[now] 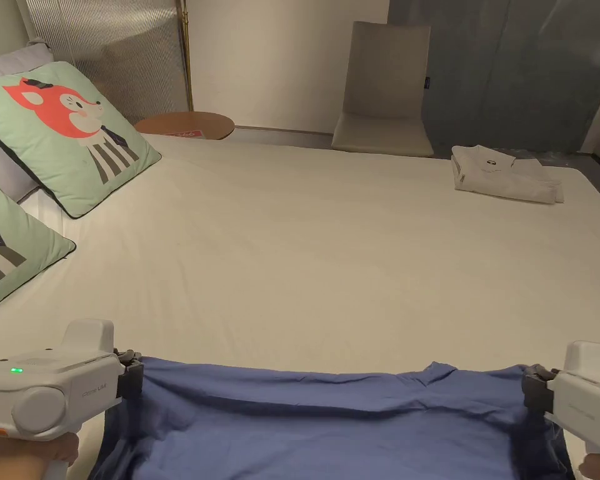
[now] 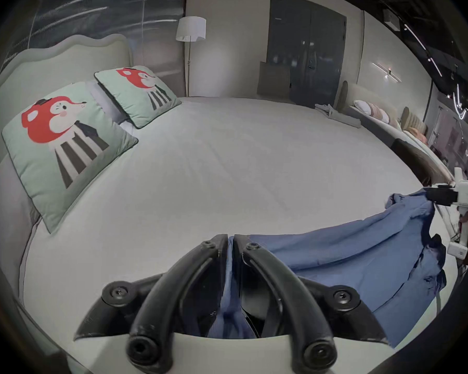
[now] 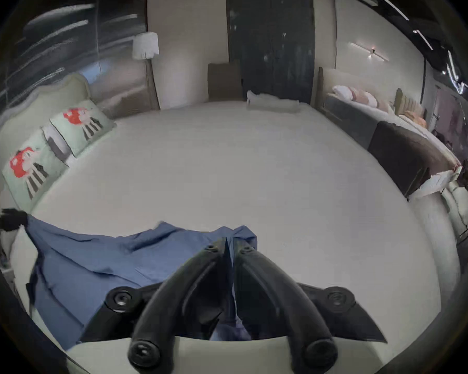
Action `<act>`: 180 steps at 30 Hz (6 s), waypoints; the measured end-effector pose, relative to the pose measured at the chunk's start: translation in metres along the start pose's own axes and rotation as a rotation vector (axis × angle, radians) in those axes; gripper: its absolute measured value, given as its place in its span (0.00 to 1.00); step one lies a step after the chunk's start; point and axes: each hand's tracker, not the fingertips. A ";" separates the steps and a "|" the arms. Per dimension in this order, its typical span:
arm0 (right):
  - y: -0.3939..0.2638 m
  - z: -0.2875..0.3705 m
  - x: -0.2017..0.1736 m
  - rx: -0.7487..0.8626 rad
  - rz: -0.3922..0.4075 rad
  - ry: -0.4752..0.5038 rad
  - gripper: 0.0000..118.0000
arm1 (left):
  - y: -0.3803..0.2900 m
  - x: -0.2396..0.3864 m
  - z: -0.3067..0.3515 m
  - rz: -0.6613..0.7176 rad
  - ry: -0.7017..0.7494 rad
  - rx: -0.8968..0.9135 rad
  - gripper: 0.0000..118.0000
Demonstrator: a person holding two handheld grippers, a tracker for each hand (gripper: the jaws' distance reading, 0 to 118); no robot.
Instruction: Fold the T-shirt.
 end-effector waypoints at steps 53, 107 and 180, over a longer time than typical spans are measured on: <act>-0.046 0.236 -0.122 0.636 0.098 -0.106 0.28 | -0.045 0.113 0.206 -0.131 -0.004 0.699 0.29; -0.068 0.178 -0.127 0.416 0.100 -0.086 0.00 | -0.139 -0.092 0.045 0.452 -0.397 -0.200 0.07; -0.090 0.219 -0.083 0.400 0.041 -0.090 0.00 | -0.192 0.199 0.065 -0.171 -0.198 -0.050 0.00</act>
